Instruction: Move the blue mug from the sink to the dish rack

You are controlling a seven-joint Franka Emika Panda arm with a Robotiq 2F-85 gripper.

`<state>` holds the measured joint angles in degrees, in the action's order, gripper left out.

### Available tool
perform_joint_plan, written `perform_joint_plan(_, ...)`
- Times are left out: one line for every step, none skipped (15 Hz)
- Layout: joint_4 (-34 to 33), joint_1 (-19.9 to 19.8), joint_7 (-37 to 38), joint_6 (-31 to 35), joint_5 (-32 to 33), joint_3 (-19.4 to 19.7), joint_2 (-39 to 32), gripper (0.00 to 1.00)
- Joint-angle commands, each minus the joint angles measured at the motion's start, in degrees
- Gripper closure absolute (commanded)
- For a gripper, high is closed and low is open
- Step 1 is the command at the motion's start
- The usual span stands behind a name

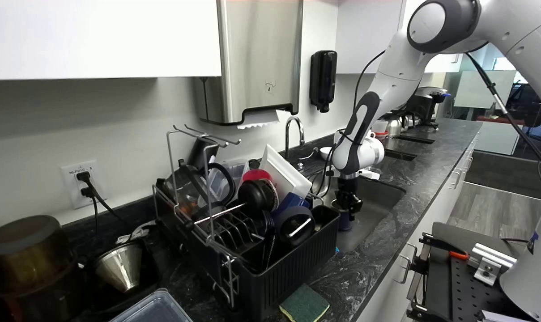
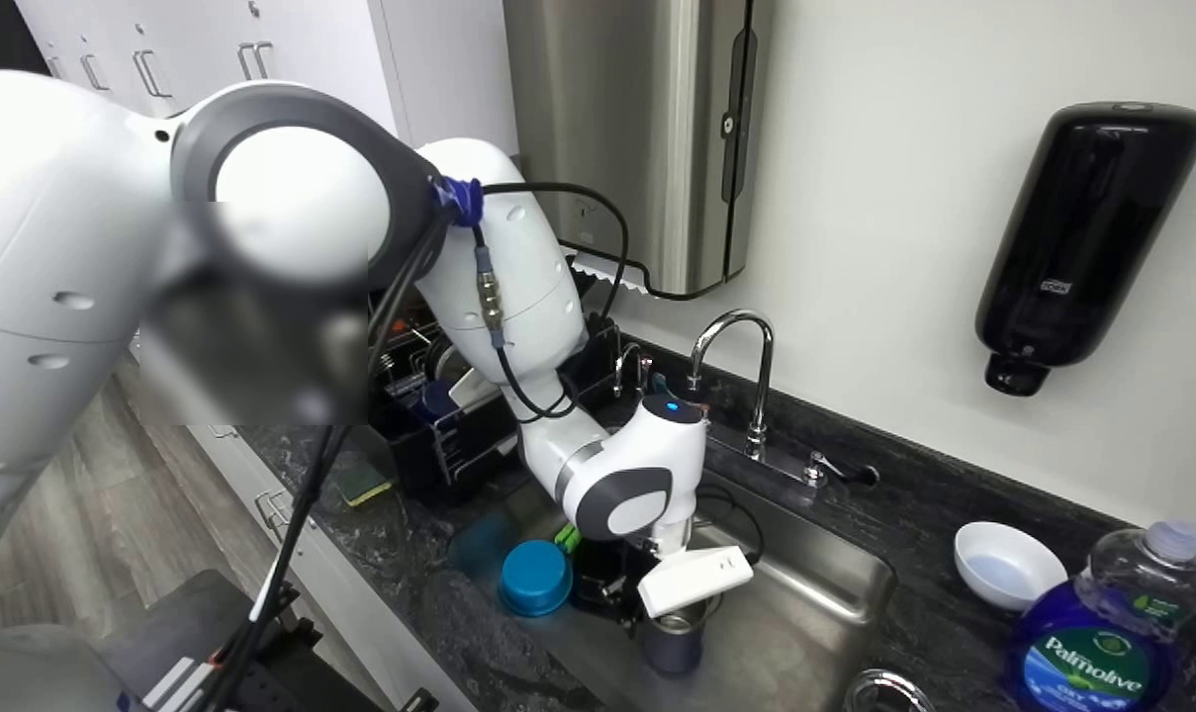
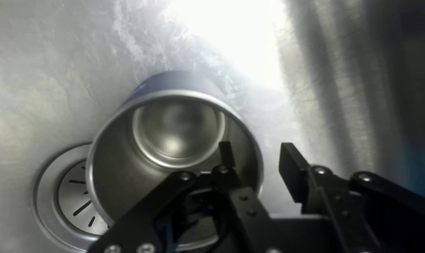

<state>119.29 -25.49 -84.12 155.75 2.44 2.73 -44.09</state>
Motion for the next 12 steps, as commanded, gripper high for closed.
perform_joint_plan(2.25, -1.63, 1.55, 3.9, -0.65, -1.47, 1.04, 0.9)
perform_joint_plan(2.78, -1.83, 1.98, 4.87, -0.58, -1.65, 1.35, 0.98)
perform_joint_plan(3.51, -1.98, 2.45, 6.15, -0.39, -1.78, 1.8, 0.99)
perform_joint_plan(4.32, -2.35, 2.68, 7.16, -0.32, -2.12, 2.4, 1.0)
perform_joint_plan(5.33, -2.98, 2.8, 8.21, -0.4, -2.66, 3.27, 1.0)
perform_joint_plan(6.33, -3.35, 2.99, 9.24, -0.39, -3.0, 4.03, 0.99)
perform_joint_plan(7.69, -3.98, 2.76, 10.07, -0.3, -3.56, 5.1, 0.98)
perform_joint_plan(9.35, -4.52, 2.71, 11.18, -0.31, -4.02, 6.36, 0.98)
perform_joint_plan(11.1, -5.04, 2.85, 12.37, -0.34, -4.4, 7.78, 0.98)
perform_joint_plan(13.02, -5.51, 2.89, 13.5, -0.23, -4.67, 9.32, 0.98)
perform_joint_plan(15.05, -5.86, 3.21, 14.94, -0.24, -4.79, 10.95, 0.98)
perform_joint_plan(17.26, -6.4, 3.4, 16.22, -0.31, -5.03, 12.79, 0.98)
